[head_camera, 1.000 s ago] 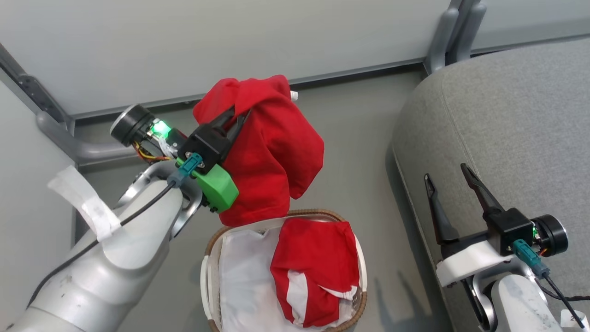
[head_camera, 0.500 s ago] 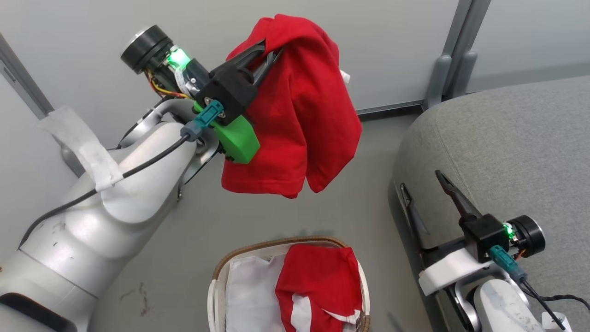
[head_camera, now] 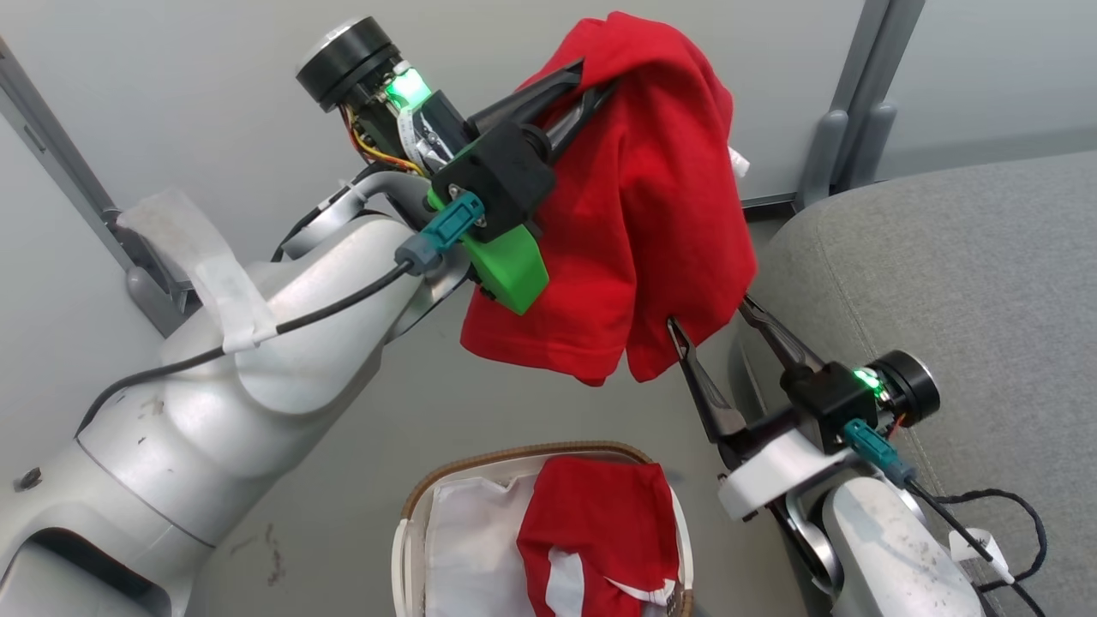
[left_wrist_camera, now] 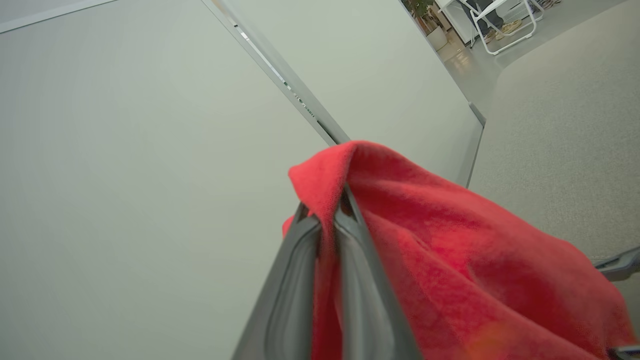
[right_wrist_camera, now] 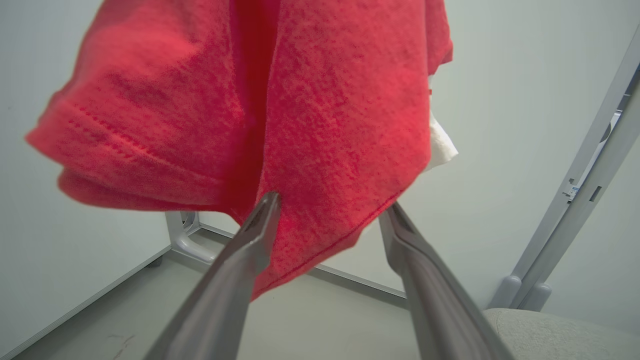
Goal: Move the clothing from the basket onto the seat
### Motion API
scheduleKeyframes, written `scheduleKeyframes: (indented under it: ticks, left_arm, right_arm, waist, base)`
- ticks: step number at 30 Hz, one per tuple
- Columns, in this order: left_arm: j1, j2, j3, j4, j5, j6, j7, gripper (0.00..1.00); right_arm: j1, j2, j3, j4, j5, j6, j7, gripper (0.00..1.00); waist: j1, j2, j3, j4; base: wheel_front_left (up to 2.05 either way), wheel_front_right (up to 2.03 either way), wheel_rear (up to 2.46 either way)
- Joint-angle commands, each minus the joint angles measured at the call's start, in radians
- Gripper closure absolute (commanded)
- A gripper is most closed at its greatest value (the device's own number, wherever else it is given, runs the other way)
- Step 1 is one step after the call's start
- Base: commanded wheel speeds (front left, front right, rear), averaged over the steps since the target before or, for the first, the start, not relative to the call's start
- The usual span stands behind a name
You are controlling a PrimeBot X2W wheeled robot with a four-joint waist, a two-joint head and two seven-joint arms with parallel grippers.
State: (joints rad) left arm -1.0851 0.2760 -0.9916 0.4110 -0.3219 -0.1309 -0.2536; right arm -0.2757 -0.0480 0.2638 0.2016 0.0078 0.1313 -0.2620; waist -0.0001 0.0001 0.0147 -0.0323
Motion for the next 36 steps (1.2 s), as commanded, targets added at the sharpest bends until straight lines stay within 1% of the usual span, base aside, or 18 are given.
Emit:
scheduleKeyframes:
  ticks: [1,6,7,8,10,11,12,19,22,23,24,25,26,27,34,36]
  left_arm:
    - [-0.005,0.0,-0.002,-0.01,-0.009,0.0,-0.004,1.0]
    - [0.02,0.003,-0.015,-0.04,-0.018,0.001,-0.004,1.0]
    - [0.027,0.004,-0.017,-0.044,-0.02,0.001,-0.004,1.0]
    - [0.033,0.006,-0.019,-0.047,-0.022,0.002,-0.004,1.0]
    - [0.047,0.01,-0.021,-0.052,-0.029,0.005,-0.003,1.0]
    - [0.056,0.013,-0.021,-0.054,-0.032,0.008,-0.004,1.0]
    - [0.064,0.016,-0.021,-0.054,-0.037,0.01,-0.004,1.0]
    - [0.153,0.044,-0.005,-0.049,-0.077,0.039,-0.008,1.0]
    - [0.2,0.046,0.01,-0.046,-0.096,0.053,-0.012,1.0]
    - [0.219,0.048,0.015,-0.047,-0.1,0.059,-0.012,0.94]
    - [0.235,0.048,0.02,-0.048,-0.106,0.065,-0.011,0.78]
    - [0.258,0.045,0.029,-0.051,-0.114,0.07,-0.012,0.58]
    - [0.274,0.043,0.038,-0.056,-0.119,0.073,-0.012,0.5]
    - [0.297,0.039,0.05,-0.064,-0.125,0.078,-0.012,0.0]
    - [0.476,0.01,0.149,-0.103,-0.132,0.083,-0.012,0.0]
    - [0.539,-0.005,0.186,-0.102,-0.13,0.076,-0.011,0.0]
  right_arm:
    - [-0.022,-0.004,0.007,0.006,0.003,-0.001,-0.005,0.0]
    - [-0.08,-0.004,0.029,0.018,0.014,-0.001,-0.005,0.0]
    - [-0.087,-0.004,0.031,0.025,0.02,-0.001,-0.005,0.07]
    - [-0.095,-0.004,0.033,0.028,0.024,-0.001,-0.005,0.42]
    - [-0.113,-0.004,0.039,0.031,0.027,-0.001,-0.005,0.77]
    - [-0.117,-0.004,0.04,0.029,0.029,-0.001,-0.005,0.9]
    - [-0.118,-0.004,0.039,0.026,0.031,-0.001,-0.005,1.0]
    - [-0.096,-0.004,0.03,0.001,0.027,-0.001,-0.005,1.0]
    - [-0.085,-0.004,0.022,-0.009,0.03,-0.001,-0.005,1.0]
    - [-0.081,-0.004,0.021,-0.012,0.032,-0.001,-0.005,1.0]
    - [-0.078,-0.004,0.019,-0.016,0.033,-0.001,-0.005,1.0]
    - [-0.075,-0.004,0.015,-0.02,0.033,-0.001,-0.005,1.0]
    - [-0.073,-0.004,0.012,-0.023,0.034,-0.001,-0.005,1.0]
    - [-0.07,-0.004,0.007,-0.029,0.035,-0.001,-0.005,1.0]
    - [-0.06,-0.004,-0.025,-0.051,0.033,-0.001,-0.005,1.0]
    - [-0.056,-0.004,-0.036,-0.057,0.028,-0.001,-0.005,1.0]
  waist:
    - [0.0001,-0.0001,0.001,0.006]
    - [0.0001,-0.0001,0.002,0.019]
    - [0.0001,-0.0001,0.002,0.021]
    - [0.0001,-0.0001,0.002,0.023]
    - [0.0001,-0.0001,0.002,0.027]
    - [0.0001,-0.0001,0.002,0.028]
    - [0.0001,-0.0001,0.002,0.029]
    - [0.0001,-0.0001,0.003,0.028]
    - [0.0001,-0.0001,0.002,0.026]
    - [0.0001,-0.0001,0.001,0.025]
    - [0.0001,-0.0001,0.001,0.024]
    - [0.0001,-0.0001,0.001,0.023]
    - [0.0001,-0.0001,0.001,0.023]
    - [0.0001,-0.0001,0.002,0.023]
    - [0.0001,-0.0001,0.006,0.019]
    - [0.0001,-0.0001,0.007,0.018]
  base:
    - [0.0,0.0,0.0]
    - [0.0,0.0,0.0]
    - [0.0,0.0,0.0]
    - [0.0,0.0,0.0]
    - [0.0,0.0,0.0]
    - [0.0,0.0,0.0]
    - [0.0,0.0,0.0]
    - [0.0,0.0,0.0]
    - [0.0,0.0,0.0]
    - [0.0,0.0,0.0]
    - [0.0,0.0,0.0]
    - [0.0,0.0,0.0]
    - [0.0,0.0,0.0]
    - [0.0,0.0,0.0]
    - [0.0,0.0,0.0]
    - [0.0,0.0,0.0]
